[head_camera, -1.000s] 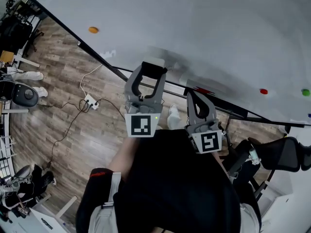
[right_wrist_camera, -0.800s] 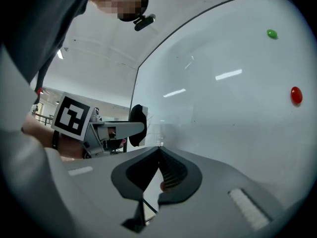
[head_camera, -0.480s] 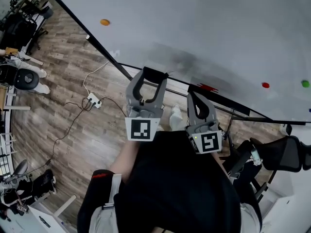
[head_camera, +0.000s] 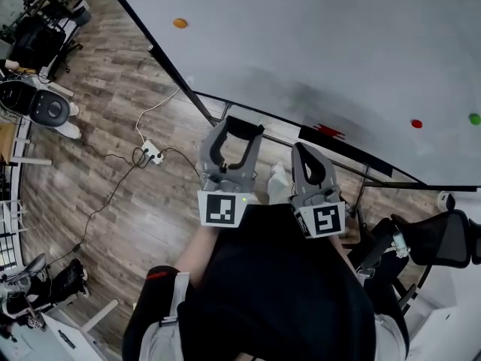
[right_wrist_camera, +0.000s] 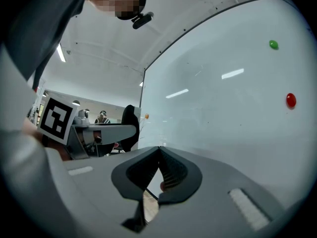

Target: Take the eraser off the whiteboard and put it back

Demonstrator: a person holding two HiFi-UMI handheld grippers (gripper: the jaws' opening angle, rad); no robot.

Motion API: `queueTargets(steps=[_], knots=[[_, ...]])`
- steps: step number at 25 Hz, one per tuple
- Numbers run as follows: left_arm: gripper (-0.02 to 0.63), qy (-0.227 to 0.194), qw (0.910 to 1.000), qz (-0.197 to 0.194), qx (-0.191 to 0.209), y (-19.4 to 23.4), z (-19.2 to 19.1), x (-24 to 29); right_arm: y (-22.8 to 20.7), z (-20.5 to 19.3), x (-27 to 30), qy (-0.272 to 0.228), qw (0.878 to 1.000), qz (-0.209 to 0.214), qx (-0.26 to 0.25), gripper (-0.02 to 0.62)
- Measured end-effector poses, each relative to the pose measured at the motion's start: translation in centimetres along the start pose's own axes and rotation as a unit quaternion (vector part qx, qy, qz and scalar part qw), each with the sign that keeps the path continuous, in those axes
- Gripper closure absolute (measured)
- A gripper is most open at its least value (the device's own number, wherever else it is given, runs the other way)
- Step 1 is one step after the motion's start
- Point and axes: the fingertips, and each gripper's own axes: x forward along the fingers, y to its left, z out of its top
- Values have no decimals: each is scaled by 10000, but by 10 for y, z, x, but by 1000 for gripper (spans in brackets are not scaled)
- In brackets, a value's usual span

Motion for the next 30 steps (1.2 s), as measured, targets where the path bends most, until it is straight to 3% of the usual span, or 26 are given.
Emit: queueTargets(steps=[8, 12, 14, 30], knots=[[378, -18, 9999, 31, -113, -5, -4, -32, 14, 4, -15, -68, 10000, -23, -55, 594], [377, -52, 9999, 4, -153, -9, -5, -40, 15, -14, -27, -136, 9997, -67, 212, 594], [377, 0, 9999, -25, -170, -12, -8, -44, 18, -2, -25, -86, 9999, -45, 81, 594], [377, 101, 9999, -131, -11, -19, -13, -51, 18, 3, -30, -37, 9998, -137, 101, 594]])
